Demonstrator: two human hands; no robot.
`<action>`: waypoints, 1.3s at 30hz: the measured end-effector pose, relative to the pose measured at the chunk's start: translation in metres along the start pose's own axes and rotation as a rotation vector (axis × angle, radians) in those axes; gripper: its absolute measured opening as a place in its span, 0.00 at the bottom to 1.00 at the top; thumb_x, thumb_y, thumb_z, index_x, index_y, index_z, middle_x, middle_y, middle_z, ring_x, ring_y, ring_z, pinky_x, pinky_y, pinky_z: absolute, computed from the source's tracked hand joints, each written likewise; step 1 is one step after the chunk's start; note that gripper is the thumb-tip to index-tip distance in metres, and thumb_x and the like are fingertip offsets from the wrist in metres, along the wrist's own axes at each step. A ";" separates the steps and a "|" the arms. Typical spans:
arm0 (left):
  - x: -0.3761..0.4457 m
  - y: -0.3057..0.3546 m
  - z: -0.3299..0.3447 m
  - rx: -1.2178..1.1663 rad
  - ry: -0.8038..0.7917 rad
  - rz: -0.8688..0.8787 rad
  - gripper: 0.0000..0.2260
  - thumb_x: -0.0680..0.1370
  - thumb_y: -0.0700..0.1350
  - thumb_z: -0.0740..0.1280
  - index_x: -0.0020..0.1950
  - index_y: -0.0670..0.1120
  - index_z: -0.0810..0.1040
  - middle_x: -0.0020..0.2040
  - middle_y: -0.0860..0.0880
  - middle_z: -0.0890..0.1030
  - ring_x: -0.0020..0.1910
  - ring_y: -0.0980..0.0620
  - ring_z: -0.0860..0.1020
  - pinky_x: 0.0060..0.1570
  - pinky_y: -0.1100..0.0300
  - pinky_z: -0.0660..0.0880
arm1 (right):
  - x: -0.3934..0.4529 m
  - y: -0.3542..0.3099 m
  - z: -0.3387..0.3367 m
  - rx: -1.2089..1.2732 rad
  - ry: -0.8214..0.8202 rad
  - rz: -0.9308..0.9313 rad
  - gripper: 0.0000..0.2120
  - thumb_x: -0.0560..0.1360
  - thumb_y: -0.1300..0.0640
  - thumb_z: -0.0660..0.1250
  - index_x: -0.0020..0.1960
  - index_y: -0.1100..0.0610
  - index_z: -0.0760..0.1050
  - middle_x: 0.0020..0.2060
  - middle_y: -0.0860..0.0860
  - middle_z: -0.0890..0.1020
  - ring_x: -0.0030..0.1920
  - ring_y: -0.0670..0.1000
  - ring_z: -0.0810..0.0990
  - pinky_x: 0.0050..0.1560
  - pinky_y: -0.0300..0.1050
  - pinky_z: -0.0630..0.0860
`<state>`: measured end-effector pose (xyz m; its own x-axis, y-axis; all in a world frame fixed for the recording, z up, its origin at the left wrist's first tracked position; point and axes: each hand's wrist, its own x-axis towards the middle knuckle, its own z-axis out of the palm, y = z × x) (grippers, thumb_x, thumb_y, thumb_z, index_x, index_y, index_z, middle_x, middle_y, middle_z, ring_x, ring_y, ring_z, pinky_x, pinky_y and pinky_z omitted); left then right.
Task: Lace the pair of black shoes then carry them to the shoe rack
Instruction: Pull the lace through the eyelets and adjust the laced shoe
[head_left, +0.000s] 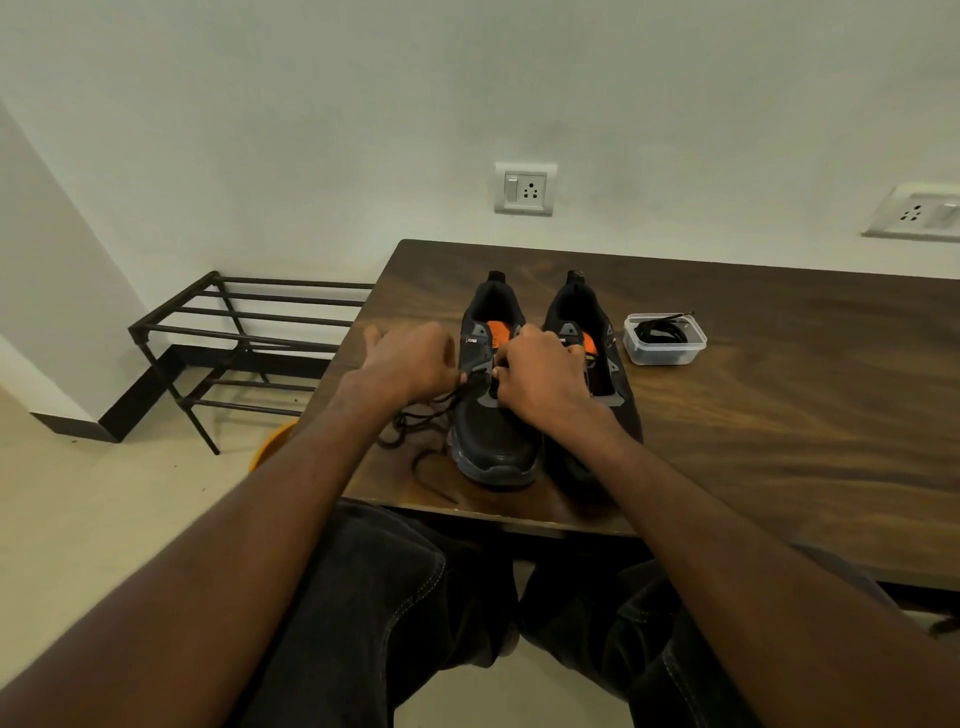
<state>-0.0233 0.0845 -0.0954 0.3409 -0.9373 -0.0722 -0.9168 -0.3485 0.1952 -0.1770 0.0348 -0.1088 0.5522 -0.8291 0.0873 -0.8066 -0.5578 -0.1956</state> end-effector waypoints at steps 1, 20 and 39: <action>0.001 0.001 0.001 -0.073 -0.008 0.039 0.15 0.76 0.58 0.74 0.58 0.51 0.79 0.53 0.50 0.80 0.56 0.48 0.77 0.65 0.44 0.69 | 0.000 -0.001 0.001 0.010 0.003 0.011 0.14 0.79 0.50 0.72 0.63 0.54 0.81 0.60 0.54 0.77 0.63 0.58 0.77 0.68 0.66 0.70; 0.013 0.005 0.031 -0.490 -0.286 -0.035 0.41 0.70 0.55 0.81 0.76 0.47 0.65 0.65 0.48 0.75 0.64 0.46 0.75 0.61 0.52 0.73 | -0.005 0.040 -0.023 0.270 0.034 0.144 0.06 0.78 0.56 0.69 0.47 0.52 0.85 0.46 0.48 0.84 0.47 0.50 0.82 0.55 0.56 0.82; 0.023 0.002 0.045 -0.526 -0.297 -0.032 0.62 0.55 0.66 0.81 0.78 0.69 0.42 0.75 0.46 0.72 0.74 0.40 0.71 0.75 0.34 0.63 | -0.004 0.041 -0.046 0.039 0.047 0.269 0.09 0.78 0.51 0.68 0.52 0.55 0.82 0.54 0.54 0.79 0.57 0.58 0.79 0.62 0.64 0.75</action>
<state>-0.0266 0.0624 -0.1403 0.2240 -0.9129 -0.3413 -0.6554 -0.4003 0.6405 -0.2216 0.0134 -0.0725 0.3083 -0.9486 0.0720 -0.9137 -0.3163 -0.2553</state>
